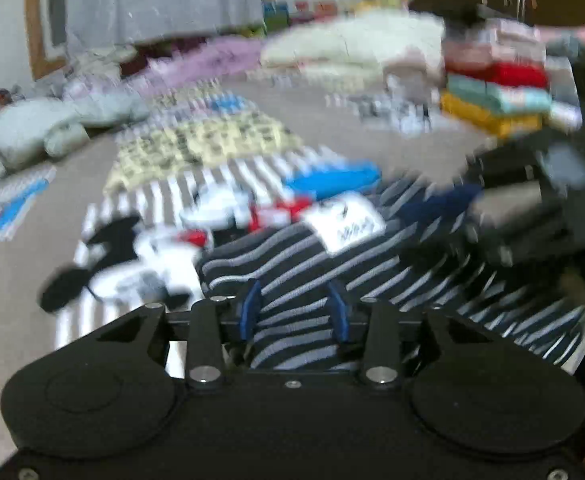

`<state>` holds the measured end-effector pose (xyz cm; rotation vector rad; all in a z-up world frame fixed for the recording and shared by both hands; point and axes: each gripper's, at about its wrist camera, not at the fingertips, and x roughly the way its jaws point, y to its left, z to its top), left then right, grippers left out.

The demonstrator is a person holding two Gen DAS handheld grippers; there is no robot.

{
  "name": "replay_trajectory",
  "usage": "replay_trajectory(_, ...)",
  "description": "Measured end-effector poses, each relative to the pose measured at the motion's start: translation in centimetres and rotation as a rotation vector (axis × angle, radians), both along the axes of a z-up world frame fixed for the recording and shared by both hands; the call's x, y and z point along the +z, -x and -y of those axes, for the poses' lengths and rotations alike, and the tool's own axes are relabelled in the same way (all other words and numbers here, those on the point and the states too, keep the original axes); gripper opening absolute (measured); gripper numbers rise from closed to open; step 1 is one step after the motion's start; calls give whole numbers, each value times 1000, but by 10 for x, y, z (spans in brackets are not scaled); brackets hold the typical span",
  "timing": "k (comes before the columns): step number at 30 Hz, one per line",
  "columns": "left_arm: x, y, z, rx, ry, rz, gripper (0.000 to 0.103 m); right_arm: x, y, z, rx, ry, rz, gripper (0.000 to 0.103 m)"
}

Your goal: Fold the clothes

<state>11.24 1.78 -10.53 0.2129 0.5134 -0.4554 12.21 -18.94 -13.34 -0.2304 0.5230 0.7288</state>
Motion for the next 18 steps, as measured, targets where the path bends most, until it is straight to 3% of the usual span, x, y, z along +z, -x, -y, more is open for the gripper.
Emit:
replay_trajectory(3, 13, -10, 2, 13, 62, 26, 36, 14, 22, 8, 1, -17, 73, 38)
replay_trajectory(7, -8, -45, 12, 25, 70, -78, 38, 19, 4, 10, -52, -52, 101, 35)
replay_trajectory(10, -37, -55, 19, 45, 0, -74, 42, 0, -23, 11, -96, -63, 15, 37)
replay_trajectory(11, -35, -59, 18, 57, 22, -93, 42, -6, -27, 12, -97, -73, -1, 37)
replay_trajectory(13, -33, -59, 22, 44, -14, -81, 42, -16, -33, 14, -100, -92, -28, 37)
replay_trajectory(16, -19, -51, 20, 56, -34, -63, 42, -8, -40, 14, -96, -77, -65, 37)
replay_trajectory(18, -6, -25, 18, 64, -48, 3, 39, 5, -37, 19, -119, -92, -66, 35)
